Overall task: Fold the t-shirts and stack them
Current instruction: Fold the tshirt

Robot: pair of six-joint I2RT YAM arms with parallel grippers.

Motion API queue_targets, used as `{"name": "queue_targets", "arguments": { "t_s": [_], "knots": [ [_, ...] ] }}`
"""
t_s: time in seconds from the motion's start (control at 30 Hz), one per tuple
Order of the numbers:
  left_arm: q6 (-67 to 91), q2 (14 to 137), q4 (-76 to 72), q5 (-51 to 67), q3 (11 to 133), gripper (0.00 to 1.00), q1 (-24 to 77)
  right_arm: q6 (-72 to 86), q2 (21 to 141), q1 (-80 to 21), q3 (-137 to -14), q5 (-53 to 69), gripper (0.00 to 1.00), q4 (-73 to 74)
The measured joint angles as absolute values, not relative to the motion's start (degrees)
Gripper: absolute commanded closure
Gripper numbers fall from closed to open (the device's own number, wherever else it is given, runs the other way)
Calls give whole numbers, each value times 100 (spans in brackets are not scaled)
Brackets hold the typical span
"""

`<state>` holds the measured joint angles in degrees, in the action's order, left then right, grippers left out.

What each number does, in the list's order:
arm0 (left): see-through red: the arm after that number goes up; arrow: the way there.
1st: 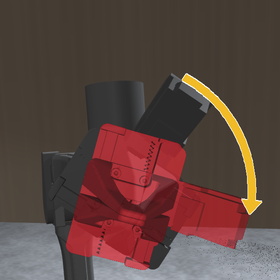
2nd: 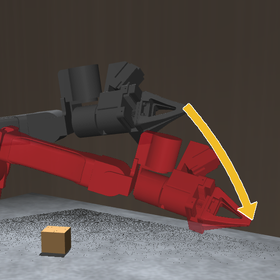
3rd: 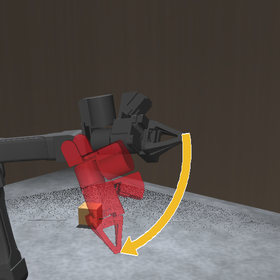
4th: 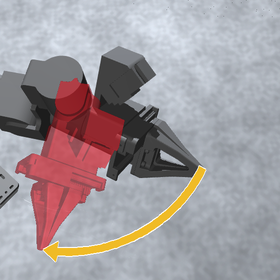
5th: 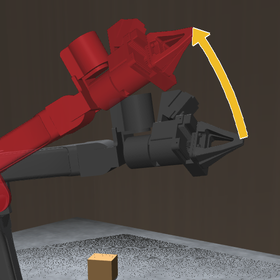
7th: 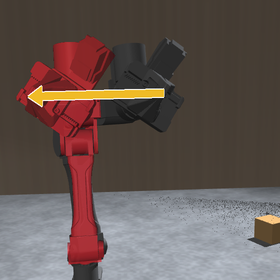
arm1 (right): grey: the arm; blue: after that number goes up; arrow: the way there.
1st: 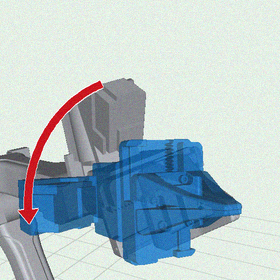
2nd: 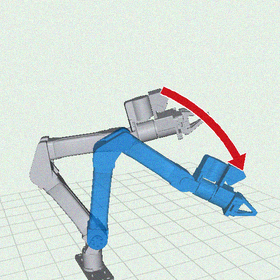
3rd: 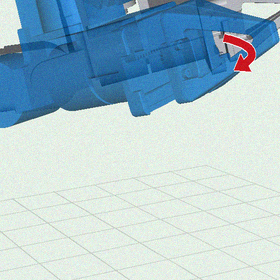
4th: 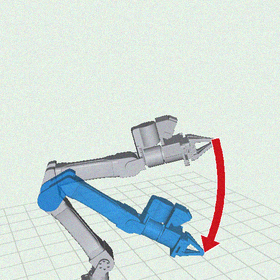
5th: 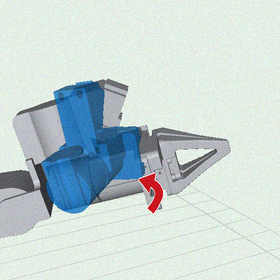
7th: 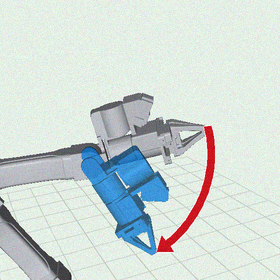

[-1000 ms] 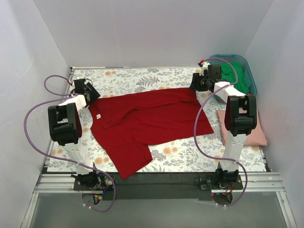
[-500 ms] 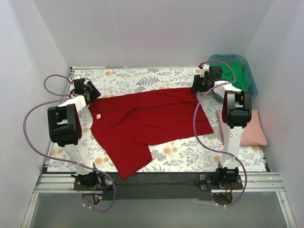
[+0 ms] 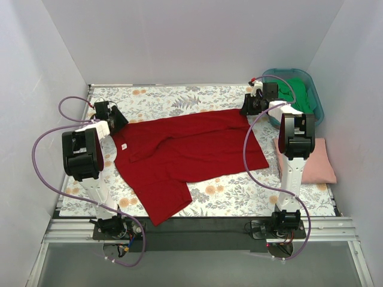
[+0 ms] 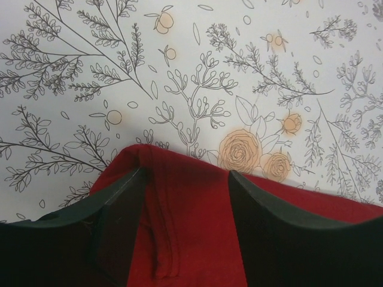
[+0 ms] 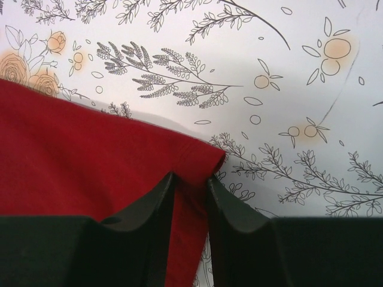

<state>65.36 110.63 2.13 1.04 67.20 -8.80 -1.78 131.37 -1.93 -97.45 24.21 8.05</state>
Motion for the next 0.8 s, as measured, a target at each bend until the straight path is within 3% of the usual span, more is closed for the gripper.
{"name": "queue_targets", "arguments": {
  "t_s": [0.53,0.7,0.8],
  "knots": [
    [6543,11170,169,-23,6722,48,-878,-180,13152,-189,-9782,2434,81,934],
    [6532,11201,167,-113,6724,63,-878,-176,13155,-187,-9784,2436,88,945],
    [6510,11249,167,-169,6755,80,-880,-174,13166,-176,-9821,2440,96,978]
  ]
}}
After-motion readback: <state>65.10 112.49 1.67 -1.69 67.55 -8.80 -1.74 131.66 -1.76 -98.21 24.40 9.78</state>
